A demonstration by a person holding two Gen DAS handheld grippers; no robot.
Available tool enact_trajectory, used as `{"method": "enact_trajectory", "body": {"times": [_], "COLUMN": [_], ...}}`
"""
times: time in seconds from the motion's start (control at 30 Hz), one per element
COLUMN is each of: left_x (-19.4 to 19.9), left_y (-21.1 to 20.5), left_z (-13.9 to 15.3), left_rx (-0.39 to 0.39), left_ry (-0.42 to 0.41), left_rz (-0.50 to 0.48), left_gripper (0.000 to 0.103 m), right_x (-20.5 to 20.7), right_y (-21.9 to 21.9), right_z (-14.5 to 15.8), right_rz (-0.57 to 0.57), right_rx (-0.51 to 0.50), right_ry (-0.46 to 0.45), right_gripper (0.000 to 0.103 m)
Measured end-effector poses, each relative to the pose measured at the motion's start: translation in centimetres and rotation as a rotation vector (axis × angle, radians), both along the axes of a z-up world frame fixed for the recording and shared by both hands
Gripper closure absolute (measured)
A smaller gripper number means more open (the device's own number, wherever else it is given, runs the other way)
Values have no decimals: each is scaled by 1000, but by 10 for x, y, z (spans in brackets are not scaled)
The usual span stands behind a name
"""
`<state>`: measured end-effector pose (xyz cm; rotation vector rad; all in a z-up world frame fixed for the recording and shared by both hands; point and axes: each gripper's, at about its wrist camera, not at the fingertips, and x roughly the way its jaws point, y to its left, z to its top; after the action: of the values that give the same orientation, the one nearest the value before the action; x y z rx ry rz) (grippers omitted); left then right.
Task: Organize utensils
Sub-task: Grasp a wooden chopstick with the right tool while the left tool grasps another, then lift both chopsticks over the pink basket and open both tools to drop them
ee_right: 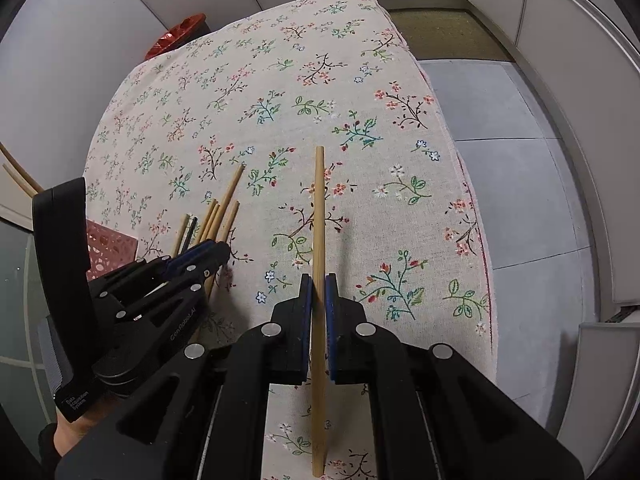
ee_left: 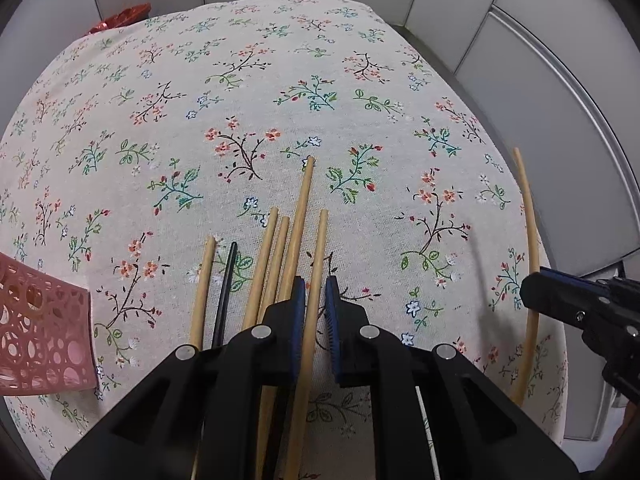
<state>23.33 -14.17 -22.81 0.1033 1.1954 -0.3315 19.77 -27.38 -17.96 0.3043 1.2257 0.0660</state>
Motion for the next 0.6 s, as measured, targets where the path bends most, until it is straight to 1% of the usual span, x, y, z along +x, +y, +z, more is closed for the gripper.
{"method": "enact_trajectory", "body": {"times": [0.1, 0.2, 0.3, 0.4, 0.6], "left_x": [-2, -9, -23, -40, -76], "left_y": [-1, 3, 7, 11, 28], "left_z": [2, 16, 38, 60, 102], "left_rx": [8, -20, -50, -63, -53], "left_ry": [6, -4, -49, -97, -234], "left_rz": [6, 9, -2, -13, -45], "left_gripper": [97, 97, 97, 97, 97], "right_x": [-7, -19, -27, -37, -58], "right_y": [-1, -1, 0, 3, 16], "right_z": [8, 24, 38, 55, 89], "right_rz": [-12, -11, -11, -3, 24], "right_rx": [3, 5, -3, -12, -31], "right_ry": [-24, -73, -116, -165, -277], "right_gripper": [97, 97, 97, 97, 97]}}
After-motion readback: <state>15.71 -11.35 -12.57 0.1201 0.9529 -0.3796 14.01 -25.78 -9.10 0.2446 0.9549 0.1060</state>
